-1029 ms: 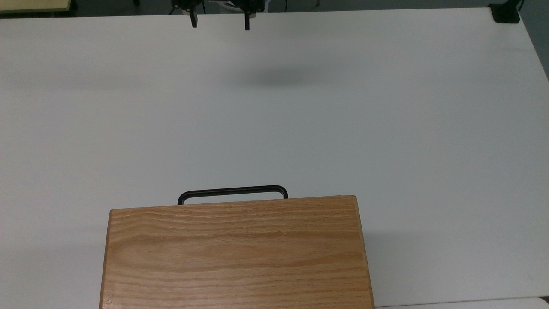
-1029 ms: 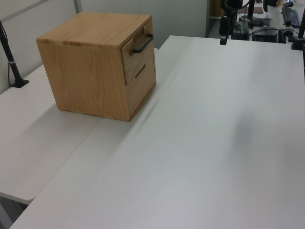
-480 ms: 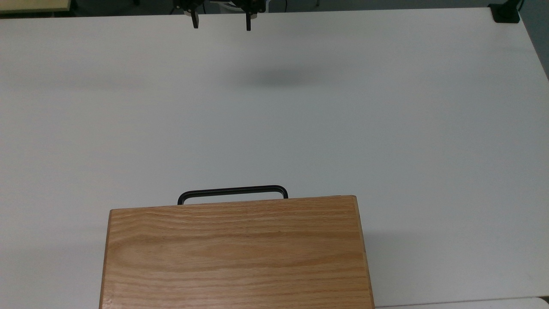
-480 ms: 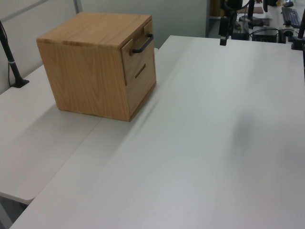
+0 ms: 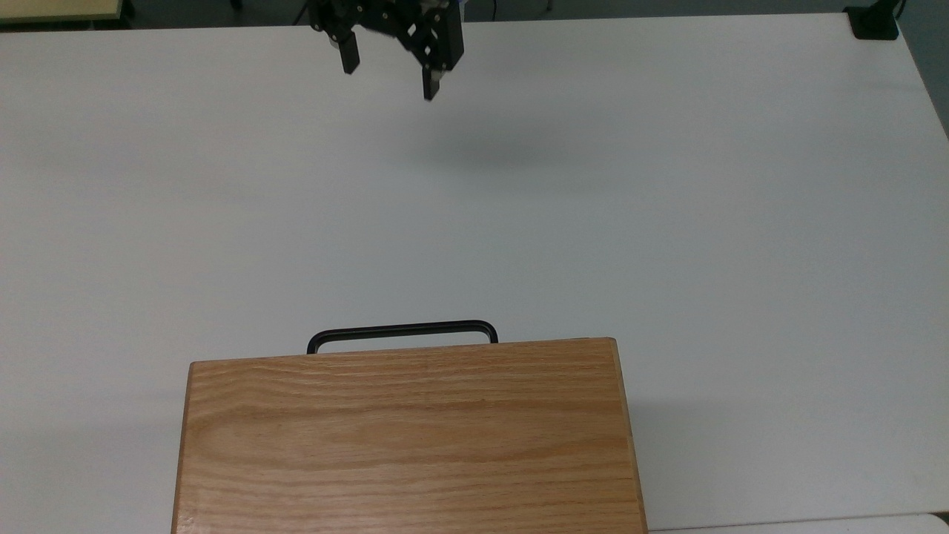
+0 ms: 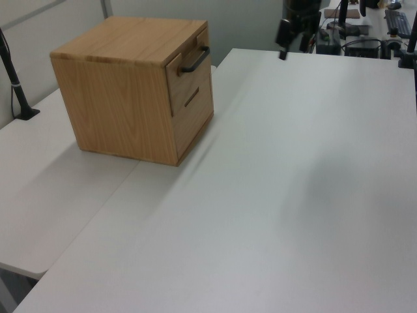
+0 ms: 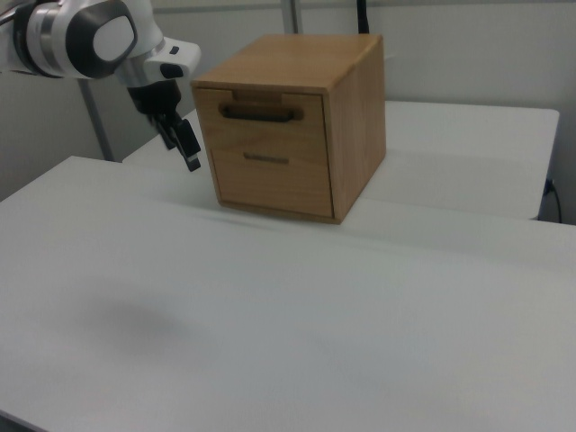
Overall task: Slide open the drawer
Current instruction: 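Move the gripper down to the black handle of the upper drawer and grasp it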
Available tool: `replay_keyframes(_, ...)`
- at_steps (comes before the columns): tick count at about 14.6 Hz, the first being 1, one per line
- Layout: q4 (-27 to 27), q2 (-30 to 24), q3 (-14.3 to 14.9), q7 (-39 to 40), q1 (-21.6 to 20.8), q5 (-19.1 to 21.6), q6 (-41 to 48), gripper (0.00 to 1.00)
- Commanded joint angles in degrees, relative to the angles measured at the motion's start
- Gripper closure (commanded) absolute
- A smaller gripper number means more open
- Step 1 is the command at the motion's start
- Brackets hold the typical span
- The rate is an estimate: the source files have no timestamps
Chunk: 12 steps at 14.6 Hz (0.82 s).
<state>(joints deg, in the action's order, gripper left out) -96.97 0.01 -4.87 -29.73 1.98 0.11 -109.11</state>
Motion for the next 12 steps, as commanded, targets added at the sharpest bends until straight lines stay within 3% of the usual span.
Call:
replay_keyframes(1, 0.9, 2.1, 0.2, -24.1, -0.3, 1.3, -9.3, 0.02)
replay_keyframes(6, 6.2, 10.1, 0.2, -39.1, -0.8, 1.4, -19.6, 0.02)
replay_keyframes(9, 12.6, 17.3, 0.5, -42.9, -0.3, 4.2, -22.9, 0.02)
replay_keyframes(12, 16.7, 22.3, 0.5, -44.9, -0.7, 4.4, -27.4, 0.02)
